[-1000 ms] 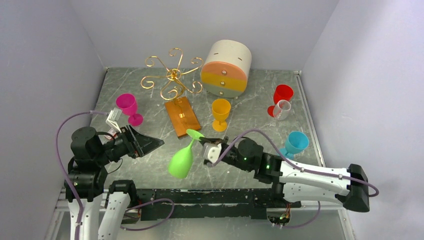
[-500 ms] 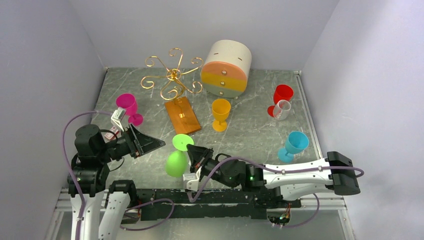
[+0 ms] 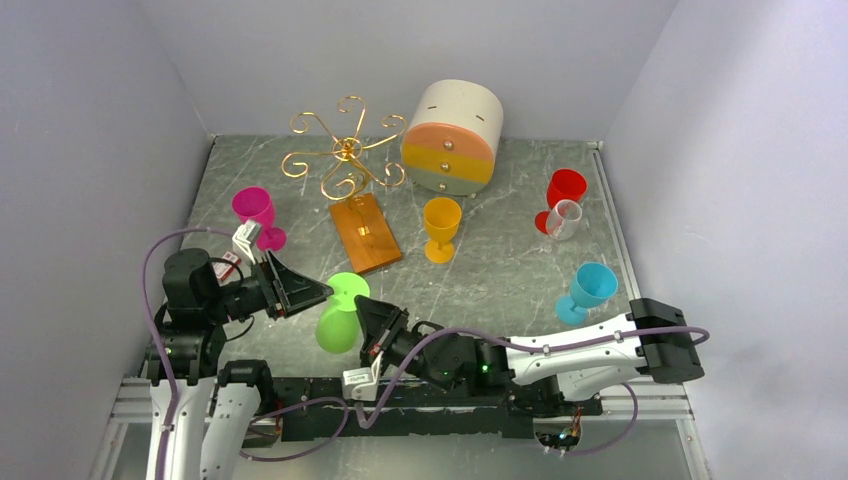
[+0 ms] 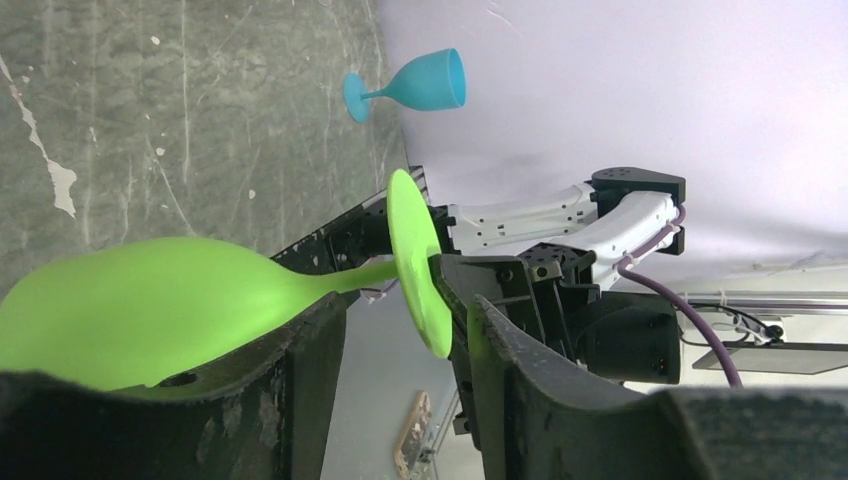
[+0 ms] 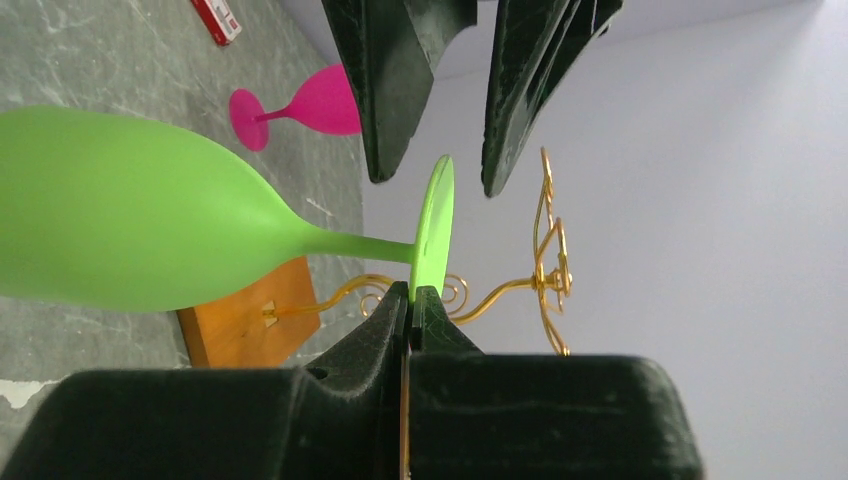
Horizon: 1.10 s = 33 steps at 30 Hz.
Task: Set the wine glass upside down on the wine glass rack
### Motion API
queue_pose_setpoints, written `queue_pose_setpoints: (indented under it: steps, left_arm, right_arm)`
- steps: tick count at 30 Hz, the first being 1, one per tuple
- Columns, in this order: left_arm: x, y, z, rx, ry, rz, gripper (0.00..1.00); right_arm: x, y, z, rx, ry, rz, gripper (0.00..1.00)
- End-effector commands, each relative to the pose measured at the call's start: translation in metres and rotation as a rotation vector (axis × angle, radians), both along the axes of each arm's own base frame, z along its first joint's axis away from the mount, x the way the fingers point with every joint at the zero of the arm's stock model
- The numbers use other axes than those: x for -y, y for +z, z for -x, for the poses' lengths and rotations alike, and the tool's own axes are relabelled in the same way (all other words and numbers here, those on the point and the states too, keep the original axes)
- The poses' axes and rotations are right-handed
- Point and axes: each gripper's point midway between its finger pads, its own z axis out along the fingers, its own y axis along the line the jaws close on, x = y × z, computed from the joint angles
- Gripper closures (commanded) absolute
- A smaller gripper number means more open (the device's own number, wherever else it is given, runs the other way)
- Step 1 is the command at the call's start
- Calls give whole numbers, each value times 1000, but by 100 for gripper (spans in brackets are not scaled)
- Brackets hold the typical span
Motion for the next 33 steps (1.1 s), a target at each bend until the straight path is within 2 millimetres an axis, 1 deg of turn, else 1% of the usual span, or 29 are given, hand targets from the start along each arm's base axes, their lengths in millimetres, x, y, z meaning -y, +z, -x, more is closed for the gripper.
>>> queue_pose_setpoints:
  steps: [1, 3, 8, 13, 15, 17, 20, 21, 22, 25, 26, 28, 31, 33]
  left_arm:
    - [4, 6, 5, 11, -44, 23, 50]
    - [3, 4, 4, 10, -41, 15, 55]
    - [4, 0, 2, -10, -45, 25, 63]
    - [2, -3, 1, -12, -31, 6, 91]
    - [1, -5, 0, -12, -17, -3, 93]
    - [-1, -4, -2, -2, 6, -16, 93]
    - [-1, -2, -2, 13, 19, -21, 93]
    - [-1, -1, -1, 16, 16, -20, 93]
    - [-1, 0, -1, 19, 14, -19, 93]
    - [-1, 3, -1, 33, 7, -17, 93]
    - [-2, 3, -1, 41, 18, -25, 93]
    - [-5, 1, -3, 52, 45, -53, 93]
    - [-6, -2, -5, 66, 50, -62, 93]
    - [-8, -4, -8, 75, 68, -82, 93]
  right_arm:
    - [-9, 28, 7, 28, 8, -74, 100]
    - [-12, 26, 7, 34, 7, -63, 100]
    - [-15, 21, 5, 43, -6, -48, 100]
    - [-14, 19, 7, 19, 4, -59, 100]
    - [-14, 18, 8, 12, 8, -63, 100]
    - [-13, 17, 8, 5, 6, -69, 95]
    - [-10, 11, 6, -13, -6, -63, 86]
    - [-9, 8, 5, -19, -9, -62, 82]
    - [-7, 6, 5, -26, -13, -64, 75]
    - [-2, 3, 5, -64, -14, -83, 59]
    - [0, 2, 5, -80, -14, -87, 54]
    - [5, 0, 5, -113, -15, -93, 45]
    - [12, -2, 7, -173, -3, -133, 38]
    - [17, -5, 6, -224, -13, -159, 36]
